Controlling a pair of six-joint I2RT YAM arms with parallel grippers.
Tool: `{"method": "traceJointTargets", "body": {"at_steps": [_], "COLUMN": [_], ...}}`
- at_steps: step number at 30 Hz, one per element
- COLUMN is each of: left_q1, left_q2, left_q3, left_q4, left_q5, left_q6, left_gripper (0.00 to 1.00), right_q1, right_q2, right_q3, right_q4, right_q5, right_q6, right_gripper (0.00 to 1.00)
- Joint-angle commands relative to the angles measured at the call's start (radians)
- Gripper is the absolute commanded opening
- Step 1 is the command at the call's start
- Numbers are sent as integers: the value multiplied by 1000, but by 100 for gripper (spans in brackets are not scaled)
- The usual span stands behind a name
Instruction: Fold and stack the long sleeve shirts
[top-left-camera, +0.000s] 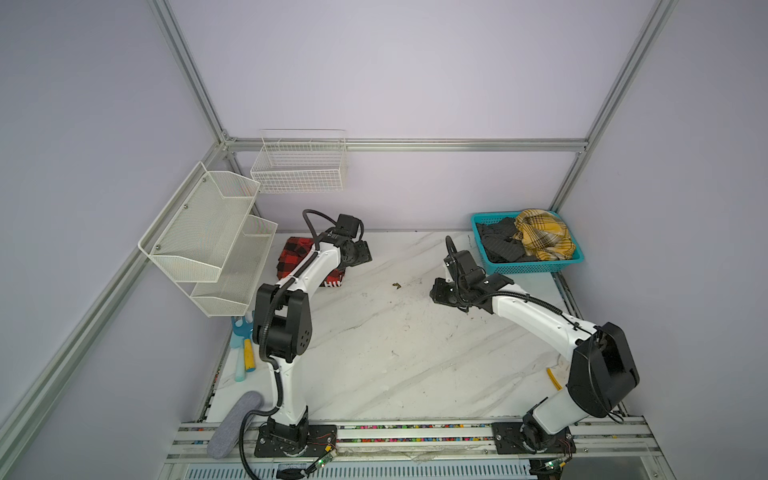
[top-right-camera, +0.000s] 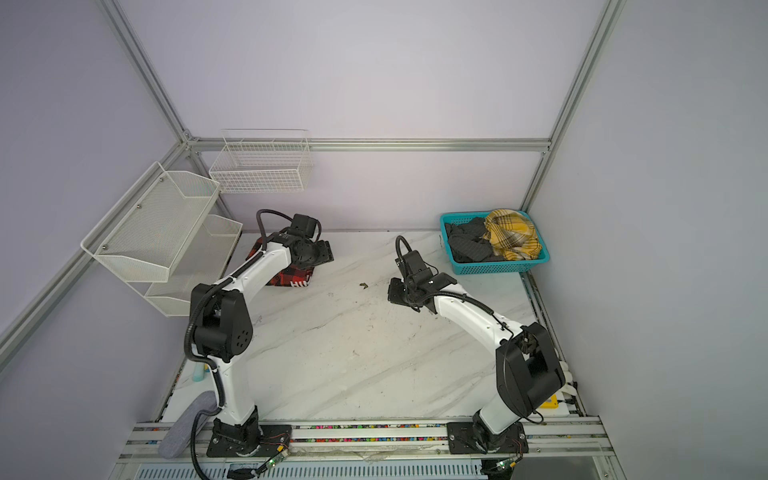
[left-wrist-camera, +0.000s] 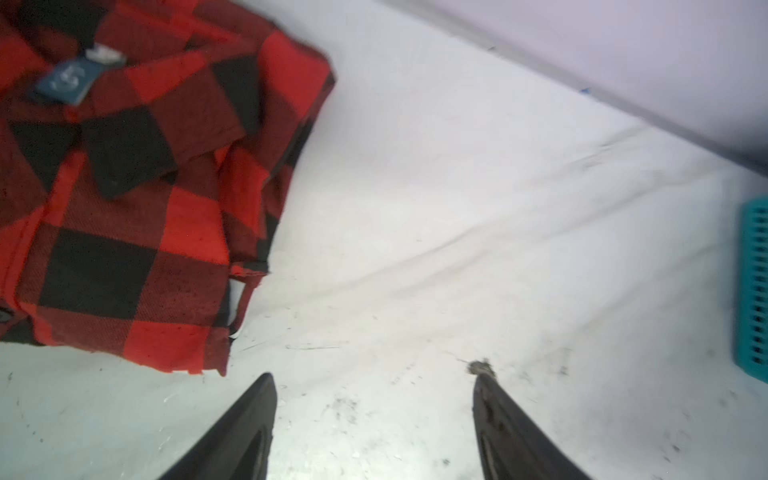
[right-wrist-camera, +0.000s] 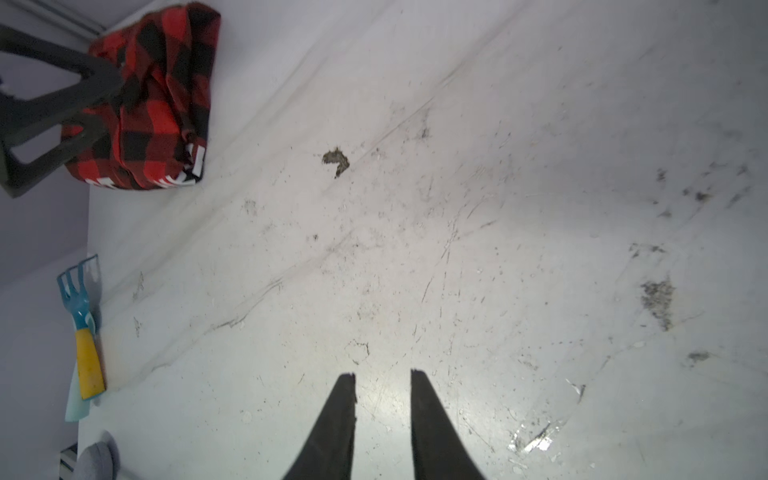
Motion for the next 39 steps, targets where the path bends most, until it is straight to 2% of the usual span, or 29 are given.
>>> {"method": "traceJointTargets", "body": {"at_steps": [1, 5, 8, 10, 12, 13, 15, 18, 20, 25, 28, 29, 30, 33, 36, 38, 39], "left_q1": [-30, -32, -32, -29, -26, -24, -19, 34, 72, 146, 209, 222, 236, 254, 269, 276, 277], "left_q2": [-183, -404, -629, -758, -849, -884, -950, -995, -975, -804, -696, -682, -665, -622, -587, -572, -570], "left_q3": [-14, -193, -442, -641, -859, -969, -1140, -1289, -1343, -1355, -1364, -1340, -1327, -1354, -1384, -1379, -1386], "left_q4": [75, 152, 282, 382, 533, 583, 690, 782, 834, 1015, 1145, 1116, 1126, 1300, 1446, 1469, 1469], "left_q5": [12, -73, -198, -328, -477, -545, -637, -693, -693, -653, -582, -561, -530, -443, -380, -331, -313], "left_q6": [26, 78, 155, 183, 246, 271, 360, 410, 401, 426, 462, 447, 443, 506, 520, 514, 484], "left_gripper": [79, 82, 83, 85, 100, 100, 100, 99, 100, 99, 100, 100, 100, 100, 99, 100, 100], "right_q1": [-43, -69, -69, -69, -69, -70, -70, -81, -104, -148, -217, -242, -274, -330, -384, -418, -426], "right_q2": [-94, -195, -309, -378, -443, -478, -513, -488, -445, -315, -241, -220, -194, -117, -40, 23, 55], "right_q3": [88, 121, 63, -45, -199, -278, -393, -487, -547, -691, -749, -761, -771, -791, -812, -796, -772], "right_q4": [-46, -19, 69, 192, 320, 395, 490, 535, 596, 834, 987, 1027, 1082, 1279, 1510, 1598, 1609], "right_q5": [140, 313, 461, 499, 555, 597, 692, 857, 894, 993, 952, 919, 873, 729, 523, 440, 394], "right_q6": [-36, -79, -121, -167, -211, -257, -293, -267, -264, -290, -326, -340, -357, -435, -479, -495, -544], "right_gripper": [33, 46, 62, 68, 63, 62, 69, 79, 81, 82, 84, 84, 84, 84, 84, 84, 85]}}
